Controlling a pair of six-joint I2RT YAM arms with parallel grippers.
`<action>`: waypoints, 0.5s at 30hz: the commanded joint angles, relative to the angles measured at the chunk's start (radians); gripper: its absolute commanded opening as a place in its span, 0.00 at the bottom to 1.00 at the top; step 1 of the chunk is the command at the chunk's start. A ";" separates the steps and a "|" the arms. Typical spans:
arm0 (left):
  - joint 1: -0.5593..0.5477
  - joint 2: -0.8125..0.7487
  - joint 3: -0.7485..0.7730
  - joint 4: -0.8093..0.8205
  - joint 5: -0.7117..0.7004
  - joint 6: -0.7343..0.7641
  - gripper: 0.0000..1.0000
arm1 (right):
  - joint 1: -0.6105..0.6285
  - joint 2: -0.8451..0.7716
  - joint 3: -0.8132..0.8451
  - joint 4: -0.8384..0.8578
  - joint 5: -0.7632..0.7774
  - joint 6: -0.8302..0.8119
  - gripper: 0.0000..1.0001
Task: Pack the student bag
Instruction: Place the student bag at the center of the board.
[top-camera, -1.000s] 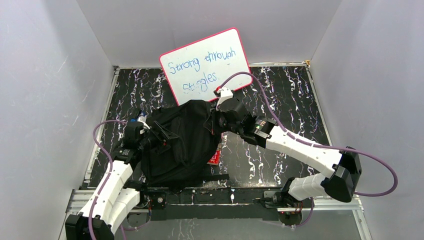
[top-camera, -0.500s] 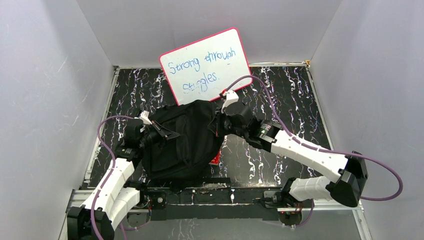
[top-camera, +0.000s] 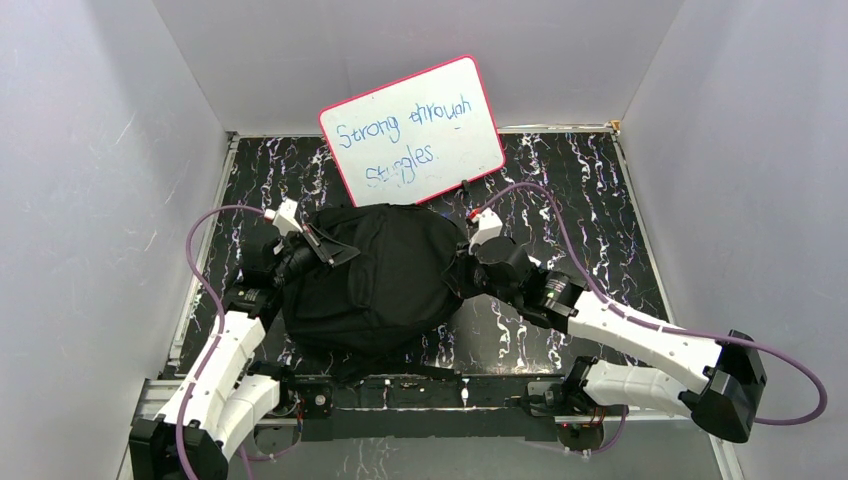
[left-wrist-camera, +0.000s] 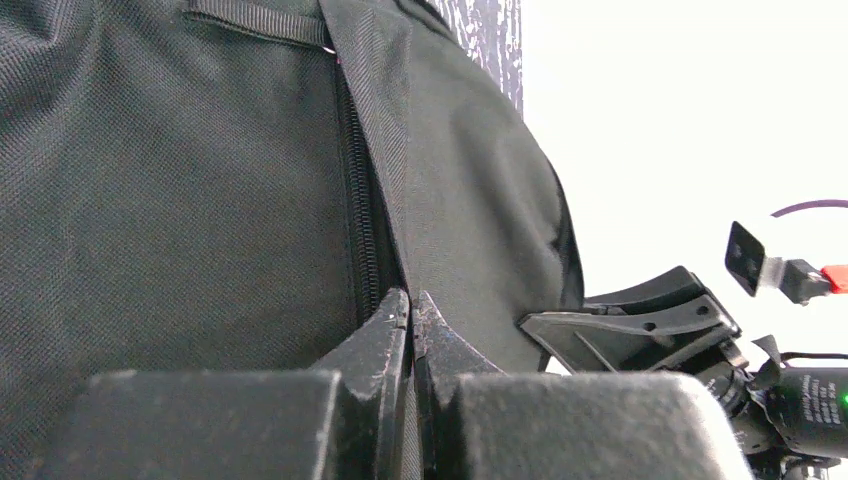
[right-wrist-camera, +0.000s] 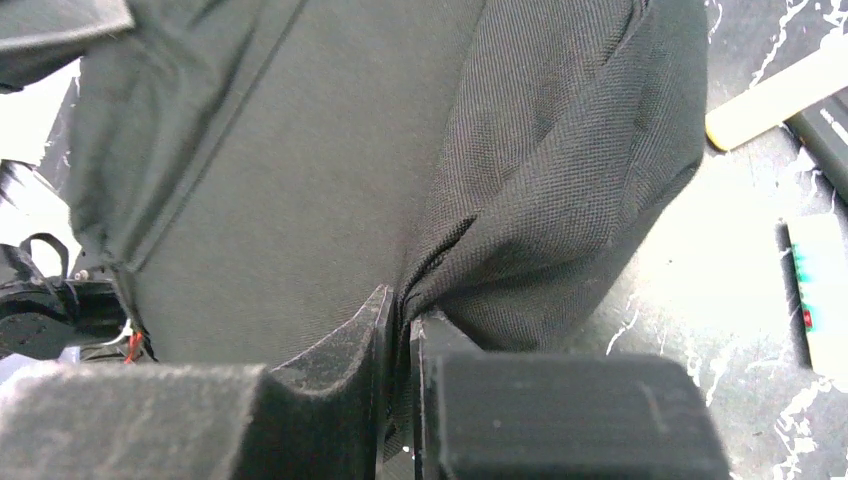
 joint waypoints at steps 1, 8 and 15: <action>0.003 -0.042 0.071 0.074 -0.001 0.062 0.00 | 0.001 -0.045 -0.031 0.052 0.041 0.010 0.20; 0.003 -0.046 0.054 0.074 0.024 0.109 0.00 | 0.002 -0.054 -0.034 -0.002 0.058 0.002 0.35; 0.003 -0.086 0.002 0.029 -0.025 0.131 0.00 | 0.001 -0.087 0.048 -0.102 0.105 -0.054 0.58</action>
